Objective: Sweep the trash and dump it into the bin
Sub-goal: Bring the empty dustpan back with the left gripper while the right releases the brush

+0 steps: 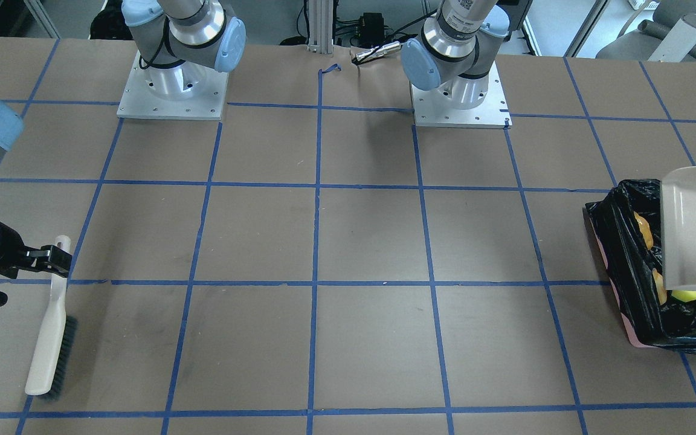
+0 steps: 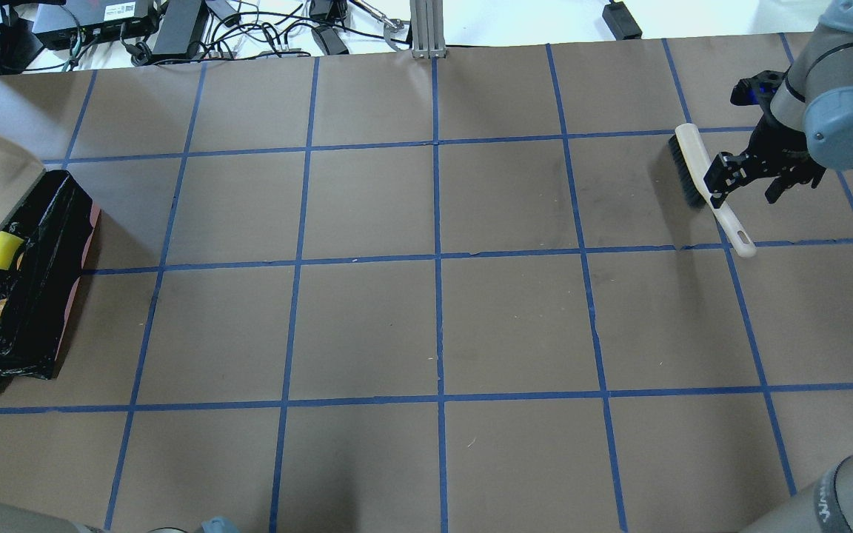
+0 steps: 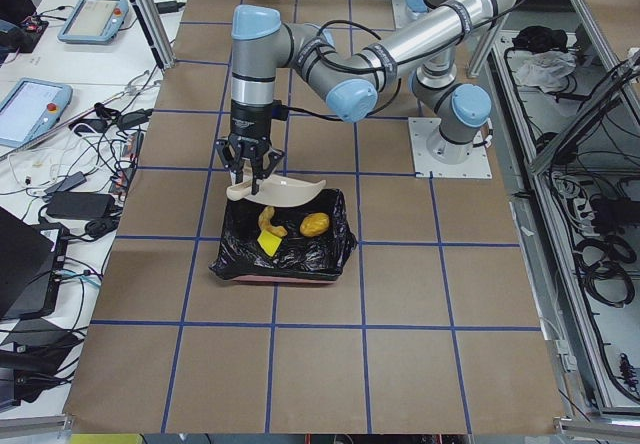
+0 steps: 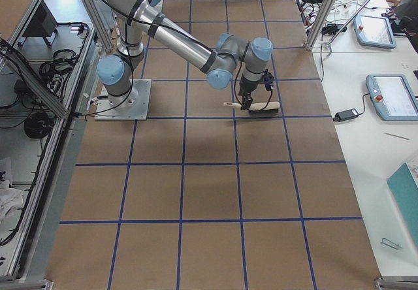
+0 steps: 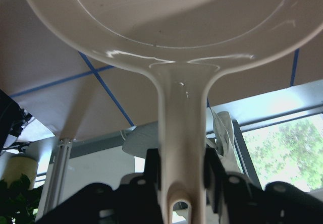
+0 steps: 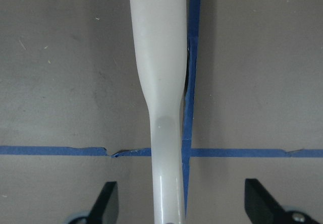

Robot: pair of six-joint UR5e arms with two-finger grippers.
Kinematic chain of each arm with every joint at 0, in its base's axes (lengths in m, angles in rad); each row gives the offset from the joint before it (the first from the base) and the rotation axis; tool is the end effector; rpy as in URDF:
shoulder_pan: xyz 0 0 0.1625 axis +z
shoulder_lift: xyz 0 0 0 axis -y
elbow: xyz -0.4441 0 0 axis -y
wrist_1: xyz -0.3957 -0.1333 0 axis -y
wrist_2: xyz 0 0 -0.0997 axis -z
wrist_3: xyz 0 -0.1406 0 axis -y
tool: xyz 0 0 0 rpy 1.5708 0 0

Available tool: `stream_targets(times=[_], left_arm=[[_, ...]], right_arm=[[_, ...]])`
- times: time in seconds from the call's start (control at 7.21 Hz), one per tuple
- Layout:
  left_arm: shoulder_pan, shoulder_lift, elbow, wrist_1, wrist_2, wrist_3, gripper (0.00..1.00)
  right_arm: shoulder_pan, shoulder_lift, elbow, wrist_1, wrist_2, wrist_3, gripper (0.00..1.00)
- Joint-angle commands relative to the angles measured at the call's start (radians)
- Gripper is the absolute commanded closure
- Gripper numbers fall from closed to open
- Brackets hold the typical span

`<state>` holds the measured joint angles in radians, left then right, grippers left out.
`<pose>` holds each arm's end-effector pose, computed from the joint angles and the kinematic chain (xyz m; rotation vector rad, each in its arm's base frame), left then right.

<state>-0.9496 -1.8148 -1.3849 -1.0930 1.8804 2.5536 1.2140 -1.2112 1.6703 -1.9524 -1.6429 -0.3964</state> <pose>0.3035 -0.5795 0.4888 2.1676 1.6066 0.4303 -0.0940 -0.6048 0.2553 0.0657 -3.0986 -0.1528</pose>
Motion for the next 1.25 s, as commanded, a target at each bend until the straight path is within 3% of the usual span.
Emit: stream_targets(times=[0.0, 0.14, 0.28, 0.69, 1.11], left_arm=[[-0.052, -0.018, 0.003, -0.132, -0.172, -0.242, 1.0], [-0.114, -0.047, -0.003, -0.14, -0.219, -0.338, 1.0], [-0.182, -0.084, -0.003, -0.139, -0.246, -0.44, 1.0], [-0.342, -0.237, 0.018, -0.073, -0.253, -0.594, 1.0], [-0.397, -0.325, 0.024, -0.088, -0.276, -0.676, 1.0]], right_arm=[[0.04, -0.062, -0.05, 0.105, 0.006, -0.002, 0.01], [0.079, -0.115, -0.087, 0.21, 0.006, 0.013, 0.01], [0.109, -0.157, -0.115, 0.287, 0.062, 0.027, 0.01], [0.269, -0.249, -0.124, 0.348, 0.072, 0.201, 0.0], [0.361, -0.309, -0.118, 0.421, 0.083, 0.335, 0.0]])
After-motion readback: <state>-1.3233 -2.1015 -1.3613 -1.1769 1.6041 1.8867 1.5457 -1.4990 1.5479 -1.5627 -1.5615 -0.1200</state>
